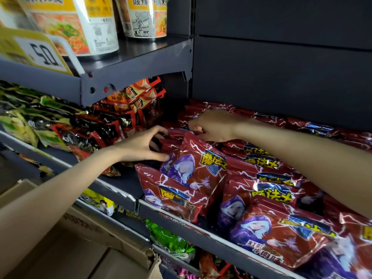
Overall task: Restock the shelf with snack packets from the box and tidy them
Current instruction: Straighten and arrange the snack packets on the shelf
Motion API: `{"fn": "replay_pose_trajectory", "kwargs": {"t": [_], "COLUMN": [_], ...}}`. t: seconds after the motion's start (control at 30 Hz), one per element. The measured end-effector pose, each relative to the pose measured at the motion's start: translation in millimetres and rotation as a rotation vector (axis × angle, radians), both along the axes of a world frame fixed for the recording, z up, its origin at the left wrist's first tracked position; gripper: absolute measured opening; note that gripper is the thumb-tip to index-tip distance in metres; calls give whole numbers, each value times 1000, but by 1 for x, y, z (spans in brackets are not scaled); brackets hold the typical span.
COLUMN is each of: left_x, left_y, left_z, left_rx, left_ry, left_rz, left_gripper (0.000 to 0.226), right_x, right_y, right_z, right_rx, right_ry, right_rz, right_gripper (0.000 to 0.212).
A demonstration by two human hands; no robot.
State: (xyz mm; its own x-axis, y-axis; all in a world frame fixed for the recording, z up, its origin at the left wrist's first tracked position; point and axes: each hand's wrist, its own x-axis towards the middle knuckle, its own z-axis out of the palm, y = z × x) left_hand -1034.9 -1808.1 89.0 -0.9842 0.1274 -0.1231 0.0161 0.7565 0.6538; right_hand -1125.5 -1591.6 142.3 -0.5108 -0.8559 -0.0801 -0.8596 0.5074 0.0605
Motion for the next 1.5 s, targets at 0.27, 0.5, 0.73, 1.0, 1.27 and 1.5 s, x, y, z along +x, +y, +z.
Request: {"fn": "replay_pose_trajectory", "kwargs": {"t": [0.27,0.5,0.73,1.0,1.27,1.5], "left_x": [3,-8,-6,9,-6,-6], "left_y": [2,16,6,-3,8,9], "left_z": [-17,-24,-21,-10,-21,-16], "left_rx": [252,260,283,59,-270,-329], "left_ry": [-62,39,-48,358,375,502], "left_rz": [33,15,-29,-1,-98,-18], "left_gripper": [93,97,99,68,49,41], "right_x": [5,-4,-8,34,38,38], "right_y": [-2,0,11,57,54,52], "right_z": [-6,-5,3,17,10,4], "right_rx": [-178,-174,-304,-108,-82,-152], "right_ry": [-5,-58,-243,-151,-115,-111], "right_rz": [-62,-32,-126,-56,-91,-130], "right_gripper": [8,14,28,42,37,31]}}
